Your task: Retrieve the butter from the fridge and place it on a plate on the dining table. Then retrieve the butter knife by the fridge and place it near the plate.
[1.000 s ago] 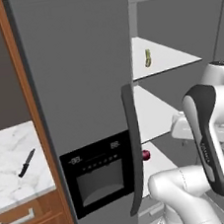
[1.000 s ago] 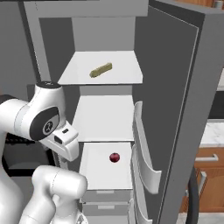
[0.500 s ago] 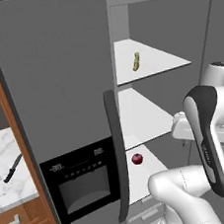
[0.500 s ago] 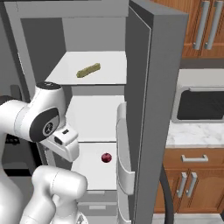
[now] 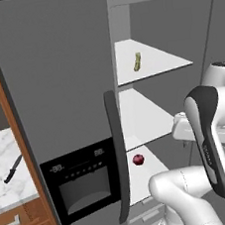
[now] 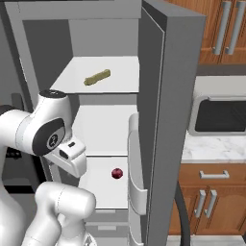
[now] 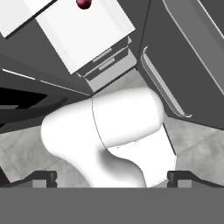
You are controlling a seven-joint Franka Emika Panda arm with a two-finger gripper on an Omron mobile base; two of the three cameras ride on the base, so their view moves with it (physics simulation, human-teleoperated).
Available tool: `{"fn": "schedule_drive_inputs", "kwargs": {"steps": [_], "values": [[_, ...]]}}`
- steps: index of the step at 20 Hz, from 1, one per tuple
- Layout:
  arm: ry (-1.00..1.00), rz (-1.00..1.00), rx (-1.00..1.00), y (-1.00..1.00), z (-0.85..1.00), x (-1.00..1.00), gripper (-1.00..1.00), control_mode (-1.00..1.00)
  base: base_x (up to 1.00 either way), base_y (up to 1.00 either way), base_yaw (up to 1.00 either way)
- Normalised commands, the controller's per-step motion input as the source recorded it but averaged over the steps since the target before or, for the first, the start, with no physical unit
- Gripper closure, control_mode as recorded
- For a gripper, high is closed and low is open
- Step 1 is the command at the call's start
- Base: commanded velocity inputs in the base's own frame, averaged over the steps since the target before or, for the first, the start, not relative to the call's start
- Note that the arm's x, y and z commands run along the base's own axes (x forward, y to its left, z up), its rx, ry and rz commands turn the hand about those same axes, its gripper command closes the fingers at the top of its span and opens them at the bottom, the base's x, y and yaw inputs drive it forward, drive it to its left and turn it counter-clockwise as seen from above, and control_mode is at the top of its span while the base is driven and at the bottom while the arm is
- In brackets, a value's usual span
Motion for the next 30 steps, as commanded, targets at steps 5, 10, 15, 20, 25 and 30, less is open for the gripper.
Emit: {"fn": "schedule_drive_inputs", "kwargs": {"steps": [5, 10, 15, 20, 25, 30], "values": [[0.00, 0.01, 0.00, 0.00, 0.00, 0.05, -1.00, -1.00, 0.16, 0.00, 0.01], [-0.09, 0.02, 0.00, 0.00, 0.32, 0.30, -1.00, -1.00, 0.00, 0.00, 0.00], [-0.16, 0.01, 0.00, 0.00, 0.60, 0.26, -1.00, -1.00, 0.00, 0.00, 0.00], [-0.26, 0.00, -0.10, 0.00, 0.43, 0.57, -1.00, -1.00, 0.00, 0.00, 0.00], [-0.25, 0.00, -0.14, -0.16, 0.35, 0.51, -1.00, -1.00, 0.00, 0.00, 0.00], [-0.34, -0.01, -0.09, -0.28, 0.24, 0.20, -1.00, -1.00, 0.00, 0.00, 0.00]]}}
